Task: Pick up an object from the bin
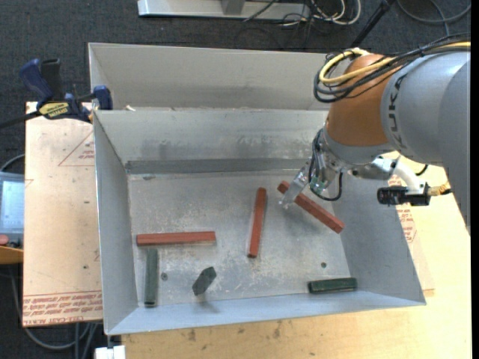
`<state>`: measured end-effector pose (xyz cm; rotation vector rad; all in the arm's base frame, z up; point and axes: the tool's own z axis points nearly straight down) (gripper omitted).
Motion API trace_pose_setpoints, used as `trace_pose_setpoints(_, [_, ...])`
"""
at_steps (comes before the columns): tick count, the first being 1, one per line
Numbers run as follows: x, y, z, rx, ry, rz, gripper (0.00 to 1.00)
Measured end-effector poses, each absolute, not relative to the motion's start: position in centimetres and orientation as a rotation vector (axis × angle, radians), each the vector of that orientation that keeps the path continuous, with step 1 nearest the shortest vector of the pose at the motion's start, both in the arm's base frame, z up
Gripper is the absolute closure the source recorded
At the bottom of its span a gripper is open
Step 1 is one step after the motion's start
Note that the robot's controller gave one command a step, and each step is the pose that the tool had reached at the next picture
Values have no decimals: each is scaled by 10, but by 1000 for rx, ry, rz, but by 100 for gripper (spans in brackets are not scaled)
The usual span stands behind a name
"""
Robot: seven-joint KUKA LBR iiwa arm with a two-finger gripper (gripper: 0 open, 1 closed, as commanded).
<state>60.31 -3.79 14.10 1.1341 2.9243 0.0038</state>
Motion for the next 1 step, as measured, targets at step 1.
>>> trace_pose_setpoints(1, [605,-38,196,1129,2924,5,100])
